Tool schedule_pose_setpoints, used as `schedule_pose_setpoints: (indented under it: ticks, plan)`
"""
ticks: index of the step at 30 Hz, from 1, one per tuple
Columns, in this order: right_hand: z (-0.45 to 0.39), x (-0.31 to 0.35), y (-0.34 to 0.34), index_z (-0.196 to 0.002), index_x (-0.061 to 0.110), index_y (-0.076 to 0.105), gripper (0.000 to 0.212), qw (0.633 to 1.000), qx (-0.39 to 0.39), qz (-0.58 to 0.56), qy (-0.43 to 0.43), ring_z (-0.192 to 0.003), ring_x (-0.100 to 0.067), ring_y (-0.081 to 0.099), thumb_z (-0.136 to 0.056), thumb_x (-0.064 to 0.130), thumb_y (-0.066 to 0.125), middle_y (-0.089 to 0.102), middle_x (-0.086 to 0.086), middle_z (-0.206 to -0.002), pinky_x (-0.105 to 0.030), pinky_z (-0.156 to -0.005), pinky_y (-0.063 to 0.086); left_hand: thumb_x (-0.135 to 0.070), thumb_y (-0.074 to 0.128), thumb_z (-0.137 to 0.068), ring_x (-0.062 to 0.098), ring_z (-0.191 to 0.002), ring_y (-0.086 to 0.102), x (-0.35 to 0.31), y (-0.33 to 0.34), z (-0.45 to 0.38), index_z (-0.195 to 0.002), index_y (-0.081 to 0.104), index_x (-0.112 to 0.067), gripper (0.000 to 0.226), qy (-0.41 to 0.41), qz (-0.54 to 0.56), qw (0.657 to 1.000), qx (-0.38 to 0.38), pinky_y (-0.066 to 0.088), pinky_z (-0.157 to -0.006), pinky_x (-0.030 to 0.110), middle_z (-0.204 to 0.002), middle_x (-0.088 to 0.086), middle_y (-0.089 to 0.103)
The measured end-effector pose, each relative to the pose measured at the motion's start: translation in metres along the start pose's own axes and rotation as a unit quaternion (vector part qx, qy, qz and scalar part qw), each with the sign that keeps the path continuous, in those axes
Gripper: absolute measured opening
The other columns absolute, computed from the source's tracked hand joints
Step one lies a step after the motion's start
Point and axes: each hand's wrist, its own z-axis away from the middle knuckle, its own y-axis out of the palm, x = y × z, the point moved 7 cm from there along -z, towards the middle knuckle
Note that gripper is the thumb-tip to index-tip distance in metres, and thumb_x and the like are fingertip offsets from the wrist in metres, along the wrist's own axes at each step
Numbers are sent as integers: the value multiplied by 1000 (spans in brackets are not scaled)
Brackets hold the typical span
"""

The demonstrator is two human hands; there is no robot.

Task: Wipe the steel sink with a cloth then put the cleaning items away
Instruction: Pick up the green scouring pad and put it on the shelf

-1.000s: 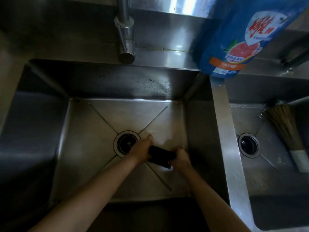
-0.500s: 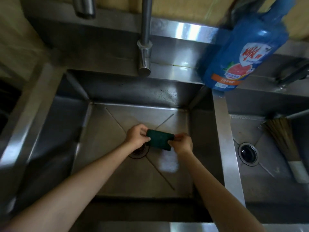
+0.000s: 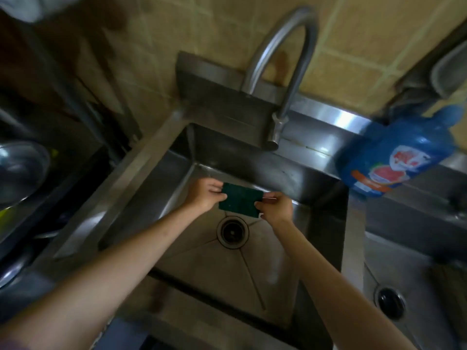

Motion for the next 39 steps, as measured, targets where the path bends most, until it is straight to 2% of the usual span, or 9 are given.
schedule_pose_setpoints:
  ticks: [2, 6, 10, 16, 19, 23, 30, 35, 39]
  plan:
    - [5, 21, 14, -82, 14, 54, 25, 999, 29, 1, -21, -78, -25, 61, -77, -2, 73, 65, -14, -95, -31, -61, 53, 1, 74, -75, 21, -96, 63, 0, -23, 7, -115, 61, 3, 41, -3, 22, 999, -39, 49, -86, 27, -111, 17, 66]
    - [17, 54, 41, -79, 20, 55, 26, 996, 63, 22, -65, -87, -25, 64, -77, 2, 74, 64, -7, -94, -39, -79, 57, 10, 71, -74, 36, -106, 61, 1, -65, 26, -116, 58, 11, 44, -7, 73, 990, -117, 47, -87, 33, -113, 28, 62]
    - [33, 85, 71, -78, 24, 57, 26, 987, 100, 54, -111, -92, -24, 67, -76, 6, 76, 69, -7, -97, -44, -84, 57, 3, 75, -73, 33, -101, 65, 2, -109, 48, -113, 63, 7, 42, 14, 71, 980, -184, 50, -87, 34, -108, 23, 66]
    - [71, 131, 124, -110, 8, 65, 35, 963, 180, 102, -173, -98, -25, 66, -77, 7, 75, 68, -10, -105, -44, -89, 55, -1, 74, -77, 26, -99, 66, 8, -177, 88, -112, 64, 4, 37, 29, 70, 962, -263, 48, -83, 24, -108, 20, 68]
    - [101, 151, 155, -117, 7, 63, 40, 947, 219, 116, -204, -101, -27, 65, -78, 3, 73, 67, -11, -110, -45, -90, 54, -1, 75, -75, 28, -98, 66, 19, -216, 112, -110, 66, 4, 36, 22, 84, 944, -319, 49, -80, 20, -105, 21, 69]
    - [140, 170, 196, -117, 6, 63, 38, 930, 254, 122, -235, -98, -27, 66, -80, 2, 71, 68, -13, -109, -42, -88, 55, -1, 77, -73, 26, -93, 67, 34, -264, 148, -106, 67, 7, 36, 44, 51, 922, -380, 44, -67, 0, -102, 22, 69]
    - [226, 194, 274, -113, 8, 66, 38, 905, 293, 106, -289, -95, -25, 67, -76, 3, 75, 68, -8, -103, -44, -84, 57, 0, 80, -68, 22, -89, 66, 64, -355, 218, -99, 70, 6, 33, 39, 60, 882, -467, 53, -85, 35, -96, 23, 70]
    - [279, 212, 318, -107, 7, 69, 33, 901, 317, 74, -286, -94, -25, 67, -76, -3, 74, 70, -8, -101, -45, -83, 57, -2, 77, -72, 17, -82, 64, 81, -407, 258, -100, 72, 1, 29, 22, 77, 862, -501, 47, -67, 10, -93, 17, 72]
    - [314, 233, 346, -102, 9, 68, 28, 888, 331, 70, -311, -99, -23, 64, -76, -1, 74, 68, -4, -101, -43, -87, 56, -4, 79, -71, 9, -78, 67, 79, -446, 288, -95, 72, 1, 25, 33, 76, 839, -538, 50, -79, 23, -93, 16, 72]
